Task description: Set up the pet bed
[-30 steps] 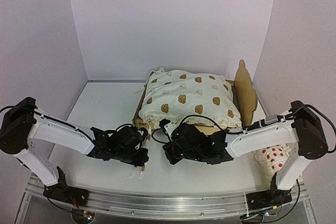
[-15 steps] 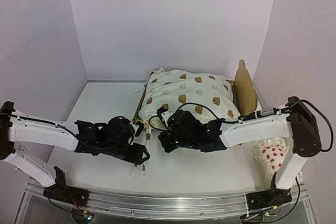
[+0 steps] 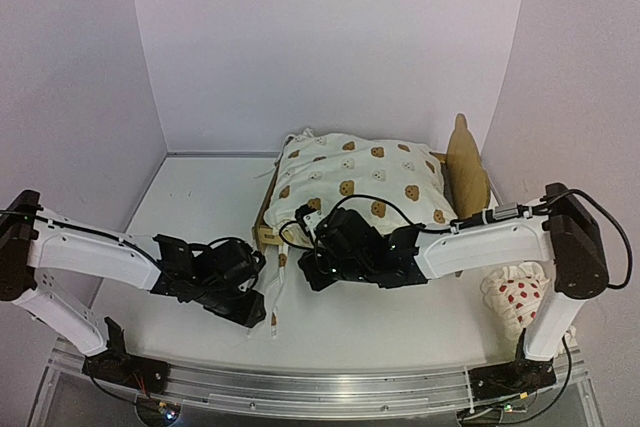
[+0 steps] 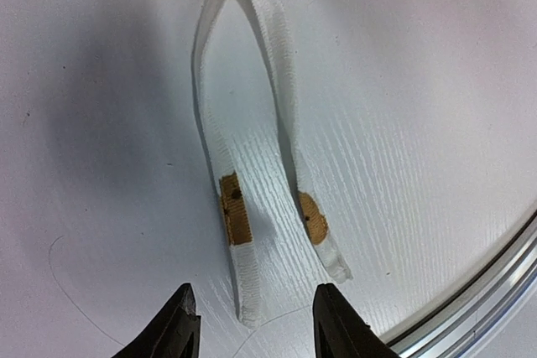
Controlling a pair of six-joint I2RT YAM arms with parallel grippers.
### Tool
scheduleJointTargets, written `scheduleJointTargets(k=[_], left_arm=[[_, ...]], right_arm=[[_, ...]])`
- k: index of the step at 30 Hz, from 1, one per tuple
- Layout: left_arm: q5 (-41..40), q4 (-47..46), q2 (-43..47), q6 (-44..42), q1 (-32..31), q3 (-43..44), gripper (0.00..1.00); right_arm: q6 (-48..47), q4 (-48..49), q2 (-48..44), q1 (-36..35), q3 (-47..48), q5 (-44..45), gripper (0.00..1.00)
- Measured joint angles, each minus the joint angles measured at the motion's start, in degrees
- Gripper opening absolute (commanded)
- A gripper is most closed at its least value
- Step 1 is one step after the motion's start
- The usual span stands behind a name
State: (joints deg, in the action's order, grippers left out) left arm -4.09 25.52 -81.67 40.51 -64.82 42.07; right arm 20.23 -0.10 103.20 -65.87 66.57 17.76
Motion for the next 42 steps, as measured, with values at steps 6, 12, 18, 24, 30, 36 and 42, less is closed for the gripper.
scheduleJointTargets(k=[6,12,18,24,30,36,42], left_arm=[[1.3,-0.2,-3.6,-0.6,-0.1,0.0,0.42],[1.3,-1.6,-6.6,-1.6,-0.2,0.1,0.28],[0.2,-2.3,-7.3,-1.9,-0.2,0.1,0.03],[-2.5,-2.8,-7.9,-1.5,-0.4,0.3,0.00],[-6.0,-2.8,-7.4,-0.8,-0.5,-0.3,0.00],[-8.0,-2.6,-3.0,0.0,-0.5,-2.8,0.00],[-8.2,-4.0,0.7,0.0,-0.5,-4.7,0.00]], right_arm=[[0.0,-0.1,0.0,0.0,0.1,0.0,0.19],[0.0,-0.1,0.1,0.0,0.8,0.0,0.20],[0.0,-0.6,1.2,0.0,1.6,-0.1,0.21],[0.4,-1.3,2.5,0.0,2.3,-0.4,0.22],[1.3,-1.5,3.8,0.0,4.1,-0.8,0.40],[3.2,-1.3,8.2,0.0,8.4,-0.8,0.43],[5.8,0.4,14.5,0.3,11.9,1.8,0.43]])
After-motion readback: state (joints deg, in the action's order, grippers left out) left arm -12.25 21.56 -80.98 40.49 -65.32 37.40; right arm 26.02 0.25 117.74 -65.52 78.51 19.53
